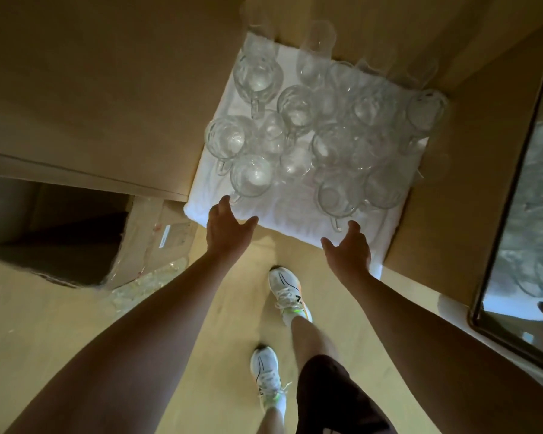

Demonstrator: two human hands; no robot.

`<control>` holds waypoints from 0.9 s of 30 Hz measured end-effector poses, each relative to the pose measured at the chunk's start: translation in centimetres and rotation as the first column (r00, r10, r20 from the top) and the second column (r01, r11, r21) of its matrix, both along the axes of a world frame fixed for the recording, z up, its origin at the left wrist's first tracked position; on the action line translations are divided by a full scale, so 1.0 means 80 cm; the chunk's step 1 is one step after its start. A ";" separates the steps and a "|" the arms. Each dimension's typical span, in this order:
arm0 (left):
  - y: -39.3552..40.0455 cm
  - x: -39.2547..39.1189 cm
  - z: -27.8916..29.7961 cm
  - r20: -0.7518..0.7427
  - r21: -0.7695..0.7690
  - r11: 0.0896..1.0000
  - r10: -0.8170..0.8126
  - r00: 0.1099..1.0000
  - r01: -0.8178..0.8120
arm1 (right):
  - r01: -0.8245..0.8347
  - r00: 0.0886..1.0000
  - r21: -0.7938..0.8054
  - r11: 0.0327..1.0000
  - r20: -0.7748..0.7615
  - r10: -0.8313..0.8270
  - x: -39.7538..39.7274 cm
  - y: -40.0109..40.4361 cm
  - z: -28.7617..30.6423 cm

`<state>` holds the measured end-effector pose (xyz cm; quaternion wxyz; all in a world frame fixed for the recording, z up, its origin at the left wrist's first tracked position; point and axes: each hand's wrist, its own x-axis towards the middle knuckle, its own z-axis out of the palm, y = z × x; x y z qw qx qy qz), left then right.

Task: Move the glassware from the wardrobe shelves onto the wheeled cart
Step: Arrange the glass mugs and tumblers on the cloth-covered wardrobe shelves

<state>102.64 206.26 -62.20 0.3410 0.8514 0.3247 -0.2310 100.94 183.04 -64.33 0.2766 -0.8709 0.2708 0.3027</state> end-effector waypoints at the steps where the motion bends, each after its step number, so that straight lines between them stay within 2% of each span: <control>1: 0.002 0.003 -0.006 -0.008 -0.005 1.000 0.013 1.000 -0.013 | 0.004 1.000 0.005 1.000 -0.003 -0.004 0.002 0.000 -0.005; 7: 0.009 0.019 -0.043 -0.027 -0.015 0.997 0.077 0.997 -0.078 | 0.086 0.996 0.035 0.996 0.019 -0.086 0.016 0.006 -0.037; 10: 0.008 0.025 -0.059 -0.032 -0.032 0.994 0.106 0.994 -0.107 | 0.206 0.976 0.078 0.975 0.059 -0.211 0.022 0.010 -0.053; 13: 0.006 0.030 -0.070 -0.010 -0.042 0.994 0.100 0.995 -0.101 | 0.363 0.927 0.183 0.914 0.034 -0.375 0.028 0.011 -0.064; 17: 0.009 0.042 -0.079 -0.043 -0.090 0.975 0.197 0.979 -0.201 | 0.530 0.842 0.309 0.789 -0.085 -0.533 0.035 0.005 -0.071; 21: 0.008 0.048 -0.081 -0.159 -0.182 0.937 0.271 0.949 -0.298 | 0.531 0.844 0.316 0.786 -0.111 -0.525 0.037 -0.001 -0.070; 27: -0.011 0.030 -0.067 -0.201 -0.278 0.882 0.333 0.921 -0.380 | 0.531 0.845 0.321 0.784 -0.136 -0.517 0.037 0.011 -0.054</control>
